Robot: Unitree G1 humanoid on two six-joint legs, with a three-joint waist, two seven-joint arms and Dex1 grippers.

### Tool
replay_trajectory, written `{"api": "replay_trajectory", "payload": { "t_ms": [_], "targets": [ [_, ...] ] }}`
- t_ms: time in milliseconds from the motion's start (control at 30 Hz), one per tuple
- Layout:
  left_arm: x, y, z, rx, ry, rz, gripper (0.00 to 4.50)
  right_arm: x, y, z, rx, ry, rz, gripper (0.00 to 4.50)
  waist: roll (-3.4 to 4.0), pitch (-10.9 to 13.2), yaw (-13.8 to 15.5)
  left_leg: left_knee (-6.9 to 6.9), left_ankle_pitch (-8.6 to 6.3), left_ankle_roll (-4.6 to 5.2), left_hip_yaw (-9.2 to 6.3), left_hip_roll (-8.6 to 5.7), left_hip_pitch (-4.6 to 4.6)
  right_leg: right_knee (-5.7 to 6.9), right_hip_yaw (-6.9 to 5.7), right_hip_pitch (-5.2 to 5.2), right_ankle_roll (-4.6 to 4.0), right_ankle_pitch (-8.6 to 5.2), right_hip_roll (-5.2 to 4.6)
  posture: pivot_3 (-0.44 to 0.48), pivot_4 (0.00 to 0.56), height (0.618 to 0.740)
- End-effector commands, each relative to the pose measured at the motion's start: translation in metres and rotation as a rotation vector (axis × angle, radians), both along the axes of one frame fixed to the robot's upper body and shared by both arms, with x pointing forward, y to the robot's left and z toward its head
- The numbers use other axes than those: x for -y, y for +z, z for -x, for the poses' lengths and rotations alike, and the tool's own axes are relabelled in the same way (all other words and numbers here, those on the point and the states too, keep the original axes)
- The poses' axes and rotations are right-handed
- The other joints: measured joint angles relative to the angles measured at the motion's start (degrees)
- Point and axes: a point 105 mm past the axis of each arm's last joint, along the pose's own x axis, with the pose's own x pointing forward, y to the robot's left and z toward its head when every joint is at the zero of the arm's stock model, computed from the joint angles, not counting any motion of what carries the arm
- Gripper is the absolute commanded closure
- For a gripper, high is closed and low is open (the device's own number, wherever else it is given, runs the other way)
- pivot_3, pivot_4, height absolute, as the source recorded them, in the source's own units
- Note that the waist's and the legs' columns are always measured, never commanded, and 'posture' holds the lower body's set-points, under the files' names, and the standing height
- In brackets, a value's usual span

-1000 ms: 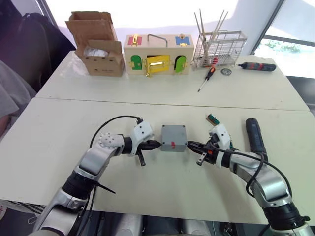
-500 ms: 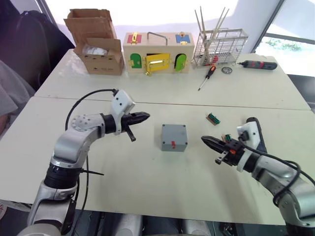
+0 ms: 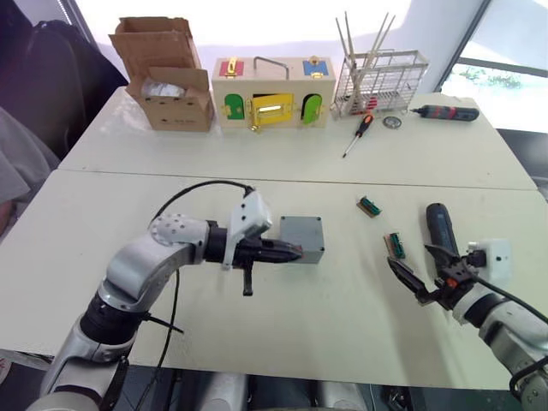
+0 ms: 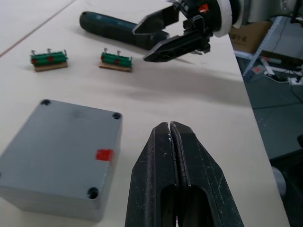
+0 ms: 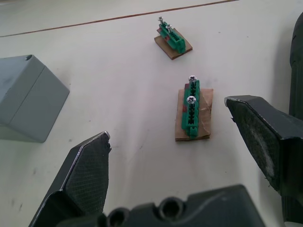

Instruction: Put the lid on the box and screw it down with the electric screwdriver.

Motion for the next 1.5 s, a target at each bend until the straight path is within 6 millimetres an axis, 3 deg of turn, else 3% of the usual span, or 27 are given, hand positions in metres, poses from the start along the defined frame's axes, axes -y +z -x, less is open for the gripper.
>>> {"api": "replay_trajectory", "payload": {
  "t_ms": [33,133,167,233,633,767,933,1233,1500],
  "targets": [
    [0.006,0.009,0.008,0.037,-0.038,0.028,4.50,0.000,0.007,-0.006,0.048,-0.019,-0.004,0.05,0.00,0.0,0.0,0.00,0.00,0.00,0.00,0.00,0.00,0.00,0.00,0.00,0.00,0.00,0.00,0.000,0.150,0.735],
    [0.006,0.010,0.001,0.045,-0.003,0.034,4.50,0.007,0.002,-0.017,0.053,-0.047,0.015,0.05,0.00,0.0,0.0,0.00,0.00,0.00,0.00,0.00,0.00,-0.01,0.00,0.00,0.00,0.00,0.01,0.000,0.150,0.735],
    [0.006,0.010,-0.001,0.046,0.010,0.038,4.50,0.010,0.000,-0.021,0.054,-0.058,0.019,0.57,0.00,0.0,0.0,0.00,0.01,-0.01,0.00,0.00,0.00,-0.01,0.00,0.00,0.00,0.00,0.01,0.000,0.150,0.735],
    [0.006,0.011,-0.003,0.046,0.024,0.042,4.50,0.012,-0.003,-0.028,0.053,-0.061,0.017,1.06,0.01,0.0,0.0,0.01,0.03,-0.05,0.00,0.00,0.00,0.00,-0.01,0.00,0.00,0.00,0.03,0.000,0.150,0.735],
    [0.003,0.008,-0.005,0.046,0.079,0.038,4.50,0.015,-0.010,-0.037,0.050,-0.066,-0.002,1.06,0.01,0.0,0.0,0.01,0.13,-0.22,0.00,0.00,0.00,0.02,0.00,-0.01,0.00,0.00,0.05,0.000,0.150,0.735],
    [0.003,0.006,-0.005,0.045,0.082,0.034,4.50,0.013,-0.011,-0.036,0.052,-0.062,0.002,2.07,0.01,0.0,0.0,0.01,0.14,-0.22,0.00,0.00,0.00,0.03,0.00,-0.01,0.00,0.00,0.06,0.000,0.150,0.735],
    [0.007,0.005,-0.007,0.049,0.080,0.031,4.50,0.011,-0.011,-0.037,0.067,-0.069,-0.009,4.47,0.01,0.0,0.0,0.01,0.14,-0.23,0.00,0.00,0.01,0.04,0.00,-0.01,0.00,0.00,0.06,0.000,0.150,0.735],
    [0.006,0.002,-0.008,0.047,0.085,0.020,4.50,0.006,-0.010,-0.036,0.078,-0.057,-0.014,4.47,0.01,0.0,0.0,0.01,0.15,-0.25,0.00,0.00,0.01,0.06,0.01,-0.01,0.00,0.00,0.06,0.000,0.150,0.735],
    [0.002,-0.004,-0.010,0.043,0.095,0.003,4.50,0.003,0.014,-0.035,0.162,-0.042,-0.008,4.47,0.01,0.0,0.0,0.01,0.17,-0.28,0.00,0.00,0.01,0.14,0.01,-0.06,0.00,0.00,0.06,0.000,0.150,0.735]
  ]
}}
